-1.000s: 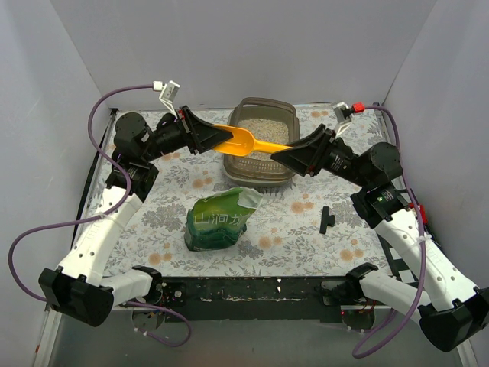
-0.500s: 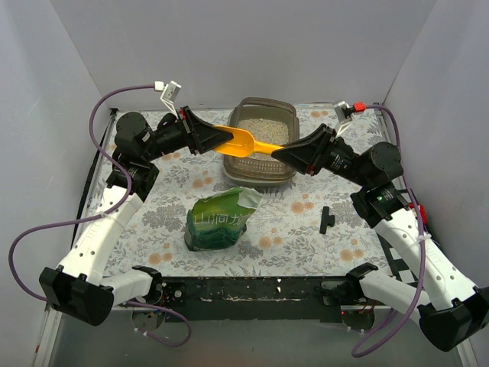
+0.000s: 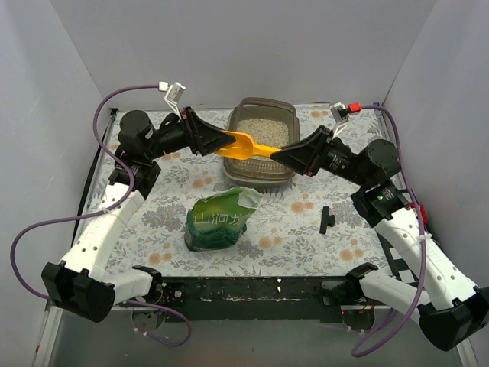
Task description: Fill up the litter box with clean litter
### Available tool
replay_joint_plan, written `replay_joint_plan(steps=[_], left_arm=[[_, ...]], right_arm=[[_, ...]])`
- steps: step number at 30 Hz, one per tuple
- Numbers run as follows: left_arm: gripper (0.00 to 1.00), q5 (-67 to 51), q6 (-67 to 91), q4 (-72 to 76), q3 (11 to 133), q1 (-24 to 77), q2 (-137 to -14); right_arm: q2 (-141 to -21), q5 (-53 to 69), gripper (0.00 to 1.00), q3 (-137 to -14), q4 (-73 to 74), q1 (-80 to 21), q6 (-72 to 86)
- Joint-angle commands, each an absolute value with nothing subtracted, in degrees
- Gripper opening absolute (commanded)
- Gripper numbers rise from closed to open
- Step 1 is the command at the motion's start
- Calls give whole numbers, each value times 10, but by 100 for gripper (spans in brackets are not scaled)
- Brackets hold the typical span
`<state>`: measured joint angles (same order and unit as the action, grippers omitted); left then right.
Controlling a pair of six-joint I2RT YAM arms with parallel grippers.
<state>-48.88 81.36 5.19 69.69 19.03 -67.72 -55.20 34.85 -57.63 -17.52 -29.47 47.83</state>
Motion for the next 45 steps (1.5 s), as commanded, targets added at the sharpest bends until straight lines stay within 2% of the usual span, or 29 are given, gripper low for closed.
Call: replay_joint_plan(steps=[1,4,8,15,19,25,33,36,37,39,40,42,45], left_arm=[[49,-518,781,40,701,188,-662],[58,-531,744,35,670,188,-635],[62,-539,673,-29,633,189,-588],[66,-516,500,-213,621,190,-528],[67,-499,429,-283,616,205,-514],[68,-458,364,-331,588,230,-492],[67,-389,337,-337,541,264,-483],[59,-327,340,-319,531,271,-484],[52,-309,339,-315,528,271,-487],[26,-279,337,-305,521,275,-489],[19,-270,337,-300,516,276,-488],[11,-258,335,-288,506,280,-484],[6,-266,333,-278,497,288,-482]], right_arm=[[-536,342,1,-620,-139,-293,433],[-531,338,1,-656,-71,-288,401],[-530,314,1,-720,78,-280,325],[-556,271,1,-848,334,-271,215],[-559,247,1,-872,432,-271,183],[-545,243,1,-847,484,-271,171],[-522,254,1,-785,474,-271,178],[-530,272,1,-771,464,-271,181],[-533,274,1,-769,464,-271,182],[-545,278,1,-770,463,-271,180],[-552,279,1,-772,462,-271,180],[-569,286,1,-776,463,-271,175],[-598,299,1,-785,468,-271,169]])
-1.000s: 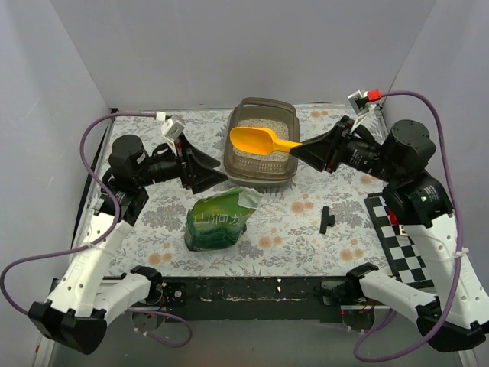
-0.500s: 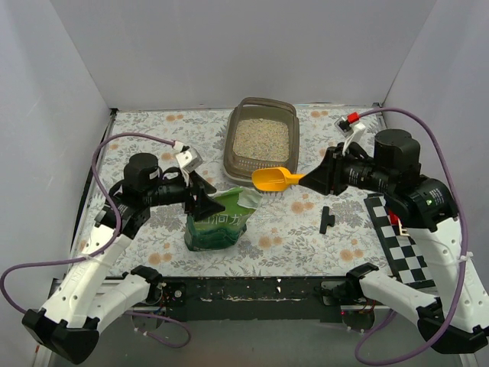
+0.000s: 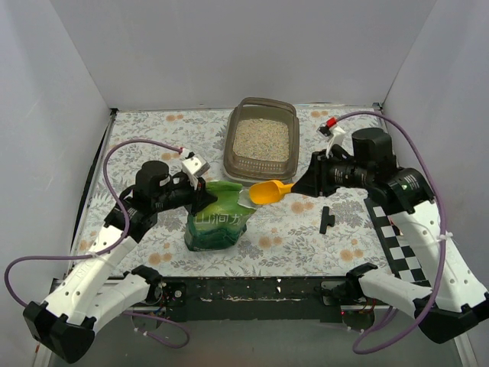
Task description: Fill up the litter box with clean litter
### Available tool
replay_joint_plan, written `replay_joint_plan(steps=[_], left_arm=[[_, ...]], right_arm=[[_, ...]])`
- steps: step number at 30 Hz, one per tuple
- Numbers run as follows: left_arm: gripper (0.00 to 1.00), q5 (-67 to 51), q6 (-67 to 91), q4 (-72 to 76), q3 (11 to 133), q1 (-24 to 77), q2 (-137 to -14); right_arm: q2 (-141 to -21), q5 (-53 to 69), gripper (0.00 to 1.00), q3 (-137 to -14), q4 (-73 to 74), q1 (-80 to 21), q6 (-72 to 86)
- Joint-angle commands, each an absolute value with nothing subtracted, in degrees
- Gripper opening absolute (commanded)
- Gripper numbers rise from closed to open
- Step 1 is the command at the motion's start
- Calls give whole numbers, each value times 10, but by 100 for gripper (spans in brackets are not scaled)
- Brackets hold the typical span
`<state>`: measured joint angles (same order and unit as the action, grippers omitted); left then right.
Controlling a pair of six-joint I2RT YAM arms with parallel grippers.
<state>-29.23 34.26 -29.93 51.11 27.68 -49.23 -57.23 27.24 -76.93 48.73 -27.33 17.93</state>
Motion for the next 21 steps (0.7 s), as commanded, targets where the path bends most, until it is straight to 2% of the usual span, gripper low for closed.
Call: replay_joint_plan(steps=[1,8,14,21], left_arm=[[5,-265,333,-275,493,290,-482],[0,-274,343,-235,473,306,-474],[0,-283,351,-176,427,310,-420],[0,-263,359,-144,397,311,-377]], right_arm=[[-606,302,1,-786,468,-271,167],[-668,342,1,-784,464,-272,157],[-747,388,1,-798,465,-297,152],[-878,309,1,-906,540,-383,140]])
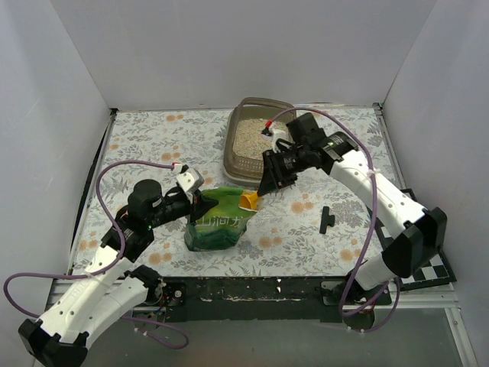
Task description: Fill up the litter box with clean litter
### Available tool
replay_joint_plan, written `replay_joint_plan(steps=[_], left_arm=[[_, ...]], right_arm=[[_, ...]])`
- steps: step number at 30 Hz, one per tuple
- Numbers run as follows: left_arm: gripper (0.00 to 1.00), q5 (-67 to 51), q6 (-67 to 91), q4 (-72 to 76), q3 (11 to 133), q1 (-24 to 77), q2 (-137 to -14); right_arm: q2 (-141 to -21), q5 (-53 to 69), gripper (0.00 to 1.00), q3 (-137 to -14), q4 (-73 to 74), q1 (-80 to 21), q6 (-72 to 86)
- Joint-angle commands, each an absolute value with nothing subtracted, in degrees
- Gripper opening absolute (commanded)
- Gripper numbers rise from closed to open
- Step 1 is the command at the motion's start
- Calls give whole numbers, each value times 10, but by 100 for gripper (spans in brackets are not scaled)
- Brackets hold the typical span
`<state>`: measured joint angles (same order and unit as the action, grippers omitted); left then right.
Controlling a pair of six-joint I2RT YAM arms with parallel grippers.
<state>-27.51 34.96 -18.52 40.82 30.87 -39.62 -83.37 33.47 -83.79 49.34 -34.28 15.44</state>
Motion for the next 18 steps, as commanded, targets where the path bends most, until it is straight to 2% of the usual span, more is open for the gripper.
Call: replay_joint_plan(steps=[1,7,10,18], left_arm=[[0,-260,361,-142,395,311,-374],[0,-232,367,-136,388,319,-367],[0,-215,366,-132,383,325,-363],[0,-207,364,-132,379,335,-362]], right_arm=[[-895,292,1,-918,548,-395,140],[-974,186,1,-995,602,-458,144],[-1003,168,1,-990,599,-477,149],[-964,296,1,-783,376,-461,197]])
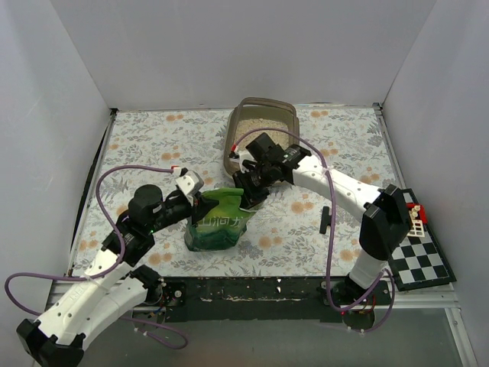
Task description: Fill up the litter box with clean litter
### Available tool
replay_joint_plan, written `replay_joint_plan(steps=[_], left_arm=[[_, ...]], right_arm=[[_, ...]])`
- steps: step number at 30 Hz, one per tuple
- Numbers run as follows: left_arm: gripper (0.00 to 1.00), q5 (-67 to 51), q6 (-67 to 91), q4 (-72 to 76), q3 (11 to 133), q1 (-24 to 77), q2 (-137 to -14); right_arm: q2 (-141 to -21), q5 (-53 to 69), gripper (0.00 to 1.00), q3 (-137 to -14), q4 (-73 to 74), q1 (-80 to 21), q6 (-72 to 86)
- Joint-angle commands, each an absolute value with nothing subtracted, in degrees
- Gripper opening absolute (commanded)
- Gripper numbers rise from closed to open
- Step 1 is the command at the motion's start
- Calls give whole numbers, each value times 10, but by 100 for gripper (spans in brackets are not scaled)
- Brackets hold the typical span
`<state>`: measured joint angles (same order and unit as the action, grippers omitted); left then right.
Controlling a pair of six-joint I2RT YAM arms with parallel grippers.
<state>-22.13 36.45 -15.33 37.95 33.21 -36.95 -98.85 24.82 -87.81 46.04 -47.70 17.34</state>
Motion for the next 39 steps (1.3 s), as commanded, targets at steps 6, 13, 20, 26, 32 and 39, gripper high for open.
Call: replay_joint_plan(steps=[6,13,20,26,32,39], left_arm=[[0,-222,358,-129,374,337,-366],[0,-232,345,-136,380,339,-388],[0,-236,335,-142,378,340,-388],[0,-234,330,-149,374,340,-381],[0,-229,330,-150,359,341,-354],[0,-230,323,-134,333,341,-333]], right_arm=[[-896,457,1,-573,134,-417,280],[-899,549,1,-432,-233,-425,472],[-954,561,1,-391,-569,-450,665],[-991,531,1,-380,-740,-455,754],[-941,523,1,-377,-633,-447,686],[-870,526,1,-306,-627,-415,680]])
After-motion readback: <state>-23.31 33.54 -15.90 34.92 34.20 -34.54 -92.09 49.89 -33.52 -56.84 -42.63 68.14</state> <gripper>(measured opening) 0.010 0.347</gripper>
